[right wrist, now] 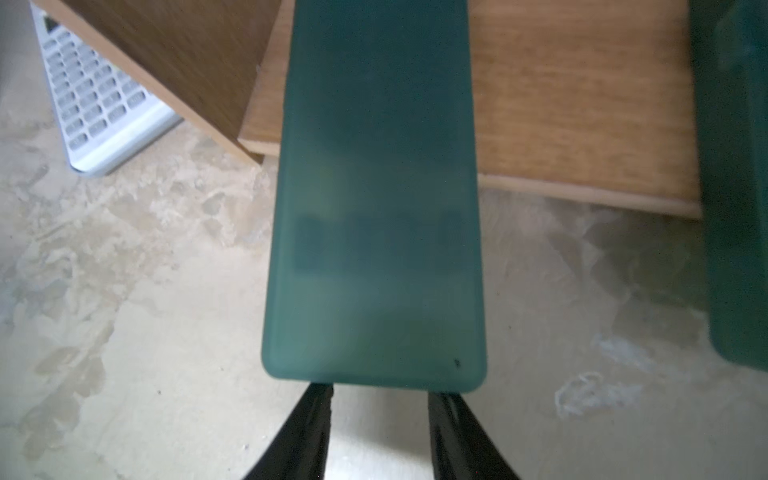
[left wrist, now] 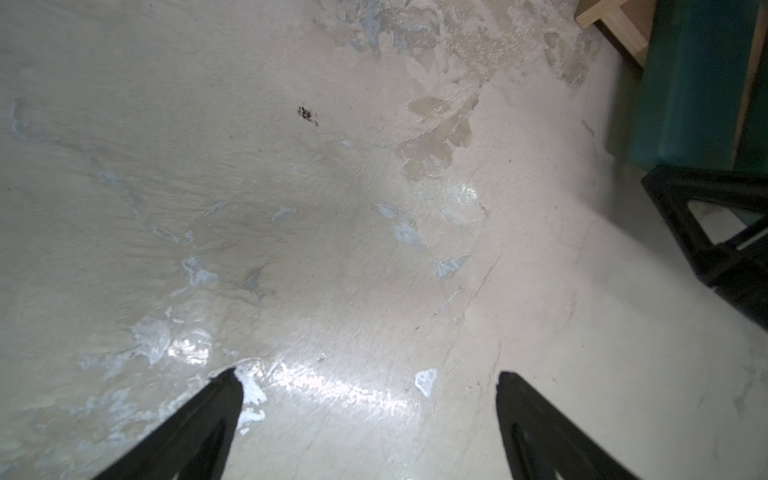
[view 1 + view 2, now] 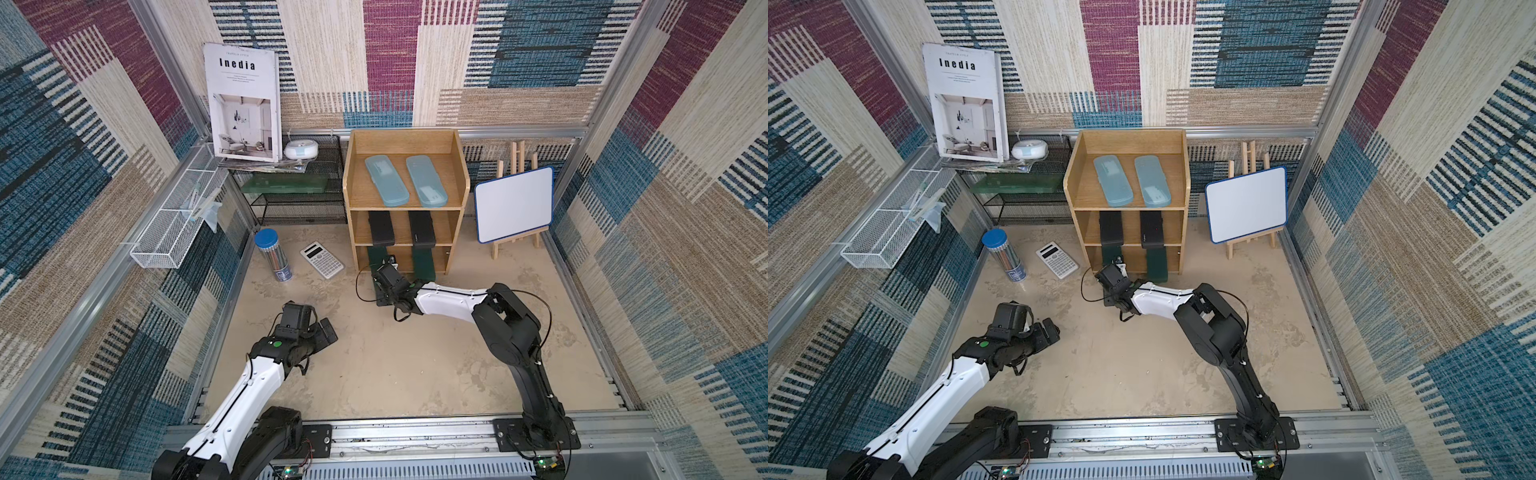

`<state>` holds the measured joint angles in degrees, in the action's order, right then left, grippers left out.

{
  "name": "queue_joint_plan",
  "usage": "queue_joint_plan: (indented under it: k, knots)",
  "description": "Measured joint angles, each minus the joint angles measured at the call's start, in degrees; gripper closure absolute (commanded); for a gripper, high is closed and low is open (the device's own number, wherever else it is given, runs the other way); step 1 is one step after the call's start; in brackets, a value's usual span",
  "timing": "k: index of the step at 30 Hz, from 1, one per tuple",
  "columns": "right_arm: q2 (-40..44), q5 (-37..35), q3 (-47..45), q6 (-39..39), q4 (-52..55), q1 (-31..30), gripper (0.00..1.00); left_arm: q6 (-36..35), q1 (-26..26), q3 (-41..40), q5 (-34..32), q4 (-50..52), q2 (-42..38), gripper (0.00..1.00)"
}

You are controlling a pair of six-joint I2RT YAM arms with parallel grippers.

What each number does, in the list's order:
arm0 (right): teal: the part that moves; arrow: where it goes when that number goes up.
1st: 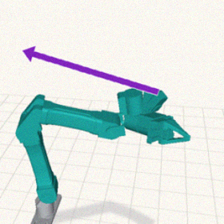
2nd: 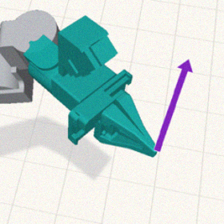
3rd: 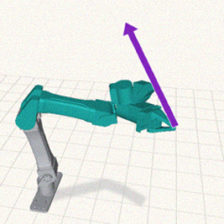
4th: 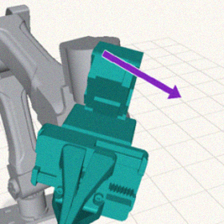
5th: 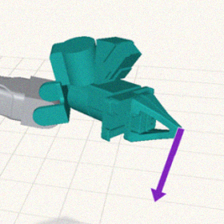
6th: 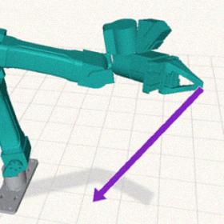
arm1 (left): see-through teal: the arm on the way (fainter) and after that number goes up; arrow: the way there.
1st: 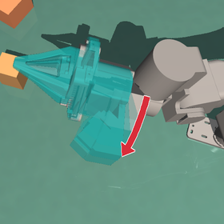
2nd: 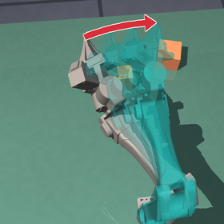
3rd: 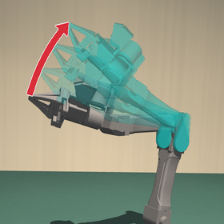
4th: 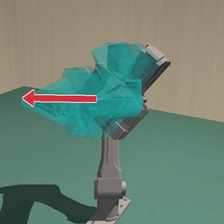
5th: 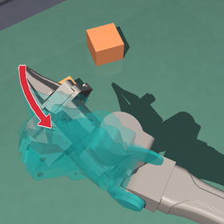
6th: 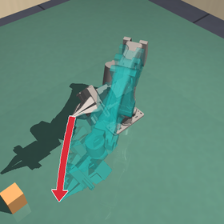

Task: Place the pencil cases on the shelf according to color
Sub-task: Place the pencil case on the shelf, then reset both arms

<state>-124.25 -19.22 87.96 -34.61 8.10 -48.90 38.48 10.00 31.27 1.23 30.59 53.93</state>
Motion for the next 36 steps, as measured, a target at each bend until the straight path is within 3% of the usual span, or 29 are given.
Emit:
queue_joint_plan:
  k: [10,16,18,21,25,31,36]
  knots:
    - [-5.09,0.24,7.74,1.36,0.02,0.63,0.58,-0.42,0.11,0.00,-0.04,-0.04,0.07,0.01]
    - [-0.66,-0.52,2.86,1.84,-1.27,0.22,0.50,-1.03,0.17,0.00,-0.50,-0.04,-1.03,0.01]
    - [3.56,-1.49,-1.40,2.40,-2.84,-0.57,0.43,-1.20,0.26,0.00,-0.85,-0.04,-2.64,0.01]
    - [10.10,-2.84,-7.85,3.74,-5.95,-2.12,0.17,-1.55,0.26,0.00,-1.51,-0.04,-6.05,0.01]
    - [20.81,-5.77,-18.40,6.38,-9.27,-4.11,0.01,-2.82,0.48,-0.68,-3.74,-0.98,-11.52,0.01]
    - [40.15,-12.70,-35.95,11.52,-14.36,-4.11,0.00,-7.89,0.52,-3.04,-9.94,-7.39,-15.08,0.01]
    - [52.28,-18.14,-45.38,18.12,-17.49,1.62,0.00,-11.69,0.52,-4.17,-17.11,-15.41,-9.60,0.01]
